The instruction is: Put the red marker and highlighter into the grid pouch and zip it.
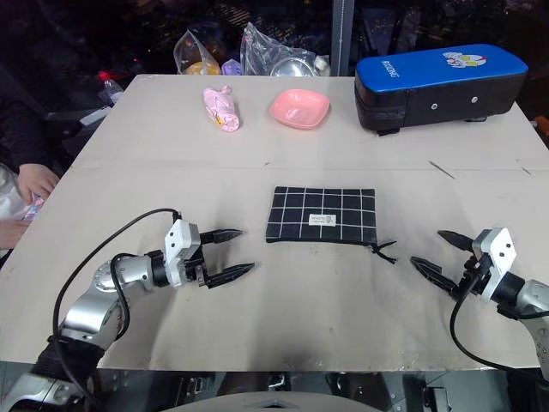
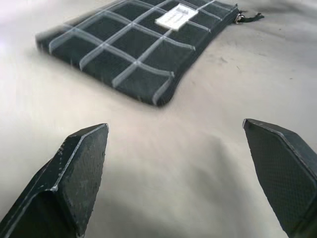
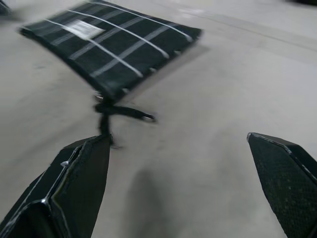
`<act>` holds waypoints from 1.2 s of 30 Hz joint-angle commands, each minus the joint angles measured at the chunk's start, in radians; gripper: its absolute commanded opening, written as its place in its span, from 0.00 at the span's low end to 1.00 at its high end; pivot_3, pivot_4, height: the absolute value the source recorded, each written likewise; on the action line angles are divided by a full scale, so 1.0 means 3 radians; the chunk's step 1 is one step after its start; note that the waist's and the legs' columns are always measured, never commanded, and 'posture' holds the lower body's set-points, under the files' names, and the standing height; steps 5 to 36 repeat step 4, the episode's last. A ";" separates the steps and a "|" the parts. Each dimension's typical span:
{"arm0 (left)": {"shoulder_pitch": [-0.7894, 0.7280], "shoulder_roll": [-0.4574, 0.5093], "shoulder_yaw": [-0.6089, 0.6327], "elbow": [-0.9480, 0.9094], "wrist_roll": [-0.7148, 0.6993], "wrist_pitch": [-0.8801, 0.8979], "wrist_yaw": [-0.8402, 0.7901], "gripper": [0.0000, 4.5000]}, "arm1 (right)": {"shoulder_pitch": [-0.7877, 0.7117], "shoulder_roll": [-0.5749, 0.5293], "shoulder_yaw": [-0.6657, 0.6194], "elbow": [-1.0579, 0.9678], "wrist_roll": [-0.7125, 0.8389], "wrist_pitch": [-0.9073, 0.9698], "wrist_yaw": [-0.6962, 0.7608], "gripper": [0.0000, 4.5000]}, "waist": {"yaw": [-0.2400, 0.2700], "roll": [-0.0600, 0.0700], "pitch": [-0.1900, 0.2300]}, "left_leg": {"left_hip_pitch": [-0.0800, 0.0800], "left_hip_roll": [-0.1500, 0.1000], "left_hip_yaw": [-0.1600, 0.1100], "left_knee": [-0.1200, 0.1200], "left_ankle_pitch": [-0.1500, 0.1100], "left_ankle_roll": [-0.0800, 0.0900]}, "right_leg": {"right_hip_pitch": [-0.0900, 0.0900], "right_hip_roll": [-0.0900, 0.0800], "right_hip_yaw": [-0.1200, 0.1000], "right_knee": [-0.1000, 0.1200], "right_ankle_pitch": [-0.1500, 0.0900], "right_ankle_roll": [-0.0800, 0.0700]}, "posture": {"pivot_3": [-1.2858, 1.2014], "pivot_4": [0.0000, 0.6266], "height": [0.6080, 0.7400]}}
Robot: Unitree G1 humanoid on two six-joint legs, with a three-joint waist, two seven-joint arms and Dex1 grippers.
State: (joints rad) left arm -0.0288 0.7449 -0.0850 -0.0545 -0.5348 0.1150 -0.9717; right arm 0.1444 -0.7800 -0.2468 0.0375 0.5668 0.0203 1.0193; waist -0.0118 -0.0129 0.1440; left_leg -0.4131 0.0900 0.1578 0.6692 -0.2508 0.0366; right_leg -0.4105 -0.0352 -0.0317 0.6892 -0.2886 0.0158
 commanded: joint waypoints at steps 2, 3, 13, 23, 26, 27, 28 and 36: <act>0.0200 -0.0013 0.0197 -0.0414 -0.0041 0.0235 0.0121 0.98 | -0.0130 -0.0085 -0.0053 0.0283 -0.0063 -0.0107 0.0398 1.00 | 0.0009 0.0000 0.0000 | 0.0000 -0.0001 -0.0001 0.0000 0.0000 0.0000 | 0.0001 -0.0001 -0.0001 0.0000 0.0000 -0.0001 | 0.52 0.24 1.00; 0.0243 -0.0045 0.0219 -0.0458 0.0021 0.0191 0.0170 0.98 | -0.0162 -0.0068 -0.0065 0.0295 -0.0047 -0.0077 0.0420 1.00 | 0.0006 0.0001 0.0000 | 0.0000 -0.0001 -0.0002 -0.0001 0.0000 0.0000 | 0.0001 0.0000 -0.0002 0.0000 0.0000 -0.0001 | 0.52 0.24 1.00; 0.0274 -0.0074 0.0235 -0.0487 0.0080 0.0158 0.0210 0.98 | -0.0185 -0.0055 -0.0074 0.0302 -0.0047 -0.0064 0.0435 1.00 | 0.0006 0.0001 0.0000 | 0.0000 -0.0001 -0.0002 -0.0001 0.0000 0.0000 | 0.0000 0.0000 -0.0001 0.0000 0.0000 -0.0002 | 0.52 0.24 1.00; 0.0274 -0.0074 0.0235 -0.0487 0.0080 0.0158 0.0210 0.98 | -0.0185 -0.0055 -0.0074 0.0302 -0.0047 -0.0064 0.0435 1.00 | 0.0006 0.0001 0.0000 | 0.0000 -0.0001 -0.0002 -0.0001 0.0000 0.0000 | 0.0000 0.0000 -0.0001 0.0000 0.0000 -0.0002 | 0.52 0.24 1.00; 0.0274 -0.0074 0.0235 -0.0487 0.0080 0.0158 0.0210 0.98 | -0.0185 -0.0055 -0.0074 0.0302 -0.0047 -0.0064 0.0435 1.00 | 0.0006 0.0001 0.0000 | 0.0000 -0.0001 -0.0002 -0.0001 0.0000 0.0000 | 0.0000 0.0000 -0.0001 0.0000 0.0000 -0.0002 | 0.52 0.24 1.00; 0.0274 -0.0074 0.0235 -0.0487 0.0080 0.0158 0.0210 0.98 | -0.0185 -0.0055 -0.0074 0.0302 -0.0047 -0.0064 0.0435 1.00 | 0.0006 0.0001 0.0000 | 0.0000 -0.0001 -0.0002 -0.0001 0.0000 0.0000 | 0.0000 0.0000 -0.0001 0.0000 0.0000 -0.0002 | 0.52 0.24 1.00; 0.0274 -0.0074 0.0235 -0.0487 0.0080 0.0158 0.0210 0.98 | -0.0185 -0.0055 -0.0074 0.0302 -0.0047 -0.0064 0.0435 1.00 | 0.0006 0.0001 0.0000 | 0.0000 -0.0001 -0.0002 -0.0001 0.0000 0.0000 | 0.0000 0.0000 -0.0001 0.0000 0.0000 -0.0002 | 0.52 0.24 1.00; 0.0274 -0.0074 0.0235 -0.0487 0.0080 0.0158 0.0210 0.98 | -0.0185 -0.0055 -0.0074 0.0302 -0.0047 -0.0064 0.0435 1.00 | 0.0006 0.0001 0.0000 | 0.0000 -0.0001 -0.0002 -0.0001 0.0000 0.0000 | 0.0000 0.0000 -0.0001 0.0000 0.0000 -0.0002 | 0.52 0.24 1.00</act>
